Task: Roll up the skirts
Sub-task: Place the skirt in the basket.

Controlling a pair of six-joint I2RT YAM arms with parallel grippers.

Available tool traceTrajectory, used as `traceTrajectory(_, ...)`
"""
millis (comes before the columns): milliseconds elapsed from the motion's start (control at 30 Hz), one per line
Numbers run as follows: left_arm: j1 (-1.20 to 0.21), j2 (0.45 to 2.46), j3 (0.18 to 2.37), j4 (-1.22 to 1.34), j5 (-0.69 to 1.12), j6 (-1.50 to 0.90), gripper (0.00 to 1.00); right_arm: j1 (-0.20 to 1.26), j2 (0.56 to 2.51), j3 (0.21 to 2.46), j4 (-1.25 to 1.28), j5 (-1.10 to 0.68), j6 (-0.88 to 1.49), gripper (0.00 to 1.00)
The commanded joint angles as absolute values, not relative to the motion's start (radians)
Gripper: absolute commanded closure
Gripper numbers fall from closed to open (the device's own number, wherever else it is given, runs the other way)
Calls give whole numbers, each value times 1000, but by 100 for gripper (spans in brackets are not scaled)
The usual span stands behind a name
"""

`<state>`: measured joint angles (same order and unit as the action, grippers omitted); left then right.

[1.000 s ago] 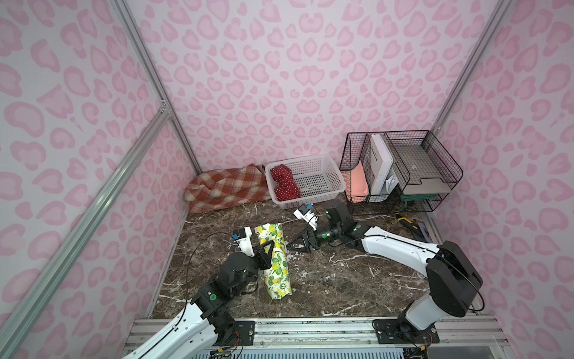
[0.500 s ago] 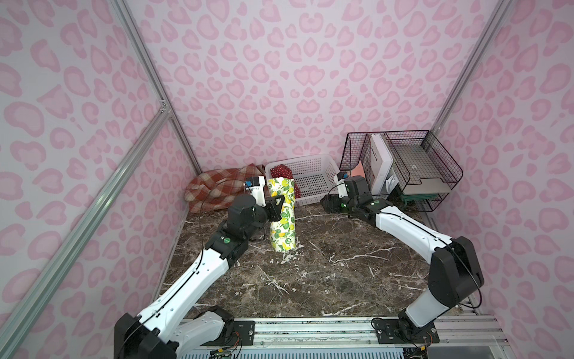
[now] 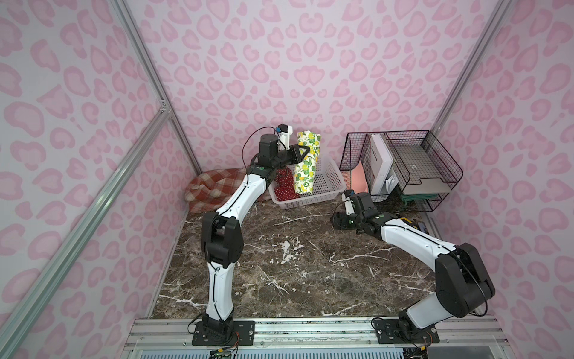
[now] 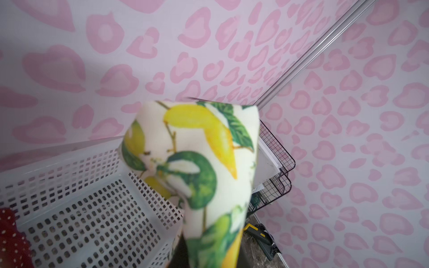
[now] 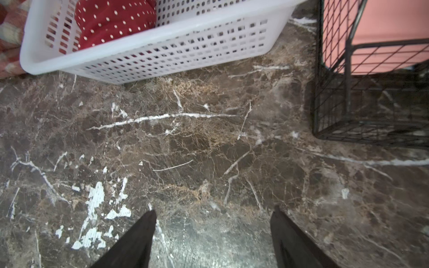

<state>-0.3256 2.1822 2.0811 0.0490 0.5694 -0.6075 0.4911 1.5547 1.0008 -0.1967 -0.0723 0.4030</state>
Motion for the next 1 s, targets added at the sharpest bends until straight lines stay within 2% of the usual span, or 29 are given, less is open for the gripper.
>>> traceTrajectory(0, -328, 2312, 2263, 90, 661, -630, 100, 488, 1557, 993, -152, -100, 373, 19)
traceTrajectory(100, -327, 2473, 2457, 128, 659, -646, 100, 467, 1564, 978, -137, -123, 370, 19)
traceTrajectory(200, -329, 2570, 2528, 216, 610, -696, 100, 448, 1577, 963, -125, -145, 366, 19)
traceTrajectory(333, -347, 2609, 2507, 217, 518, -676, 100, 427, 1592, 956, -119, -160, 365, 19)
traceTrajectory(467, -373, 2570, 2350, 204, 354, -571, 100, 412, 1592, 945, -106, -184, 367, 19)
traceTrajectory(733, -392, 2566, 2297, -41, 108, -521, 100, 411, 1594, 944, -103, -192, 363, 19)
traceTrajectory(967, -380, 2551, 2256, -138, 84, -512, 100, 411, 1588, 939, -98, -203, 366, 20)
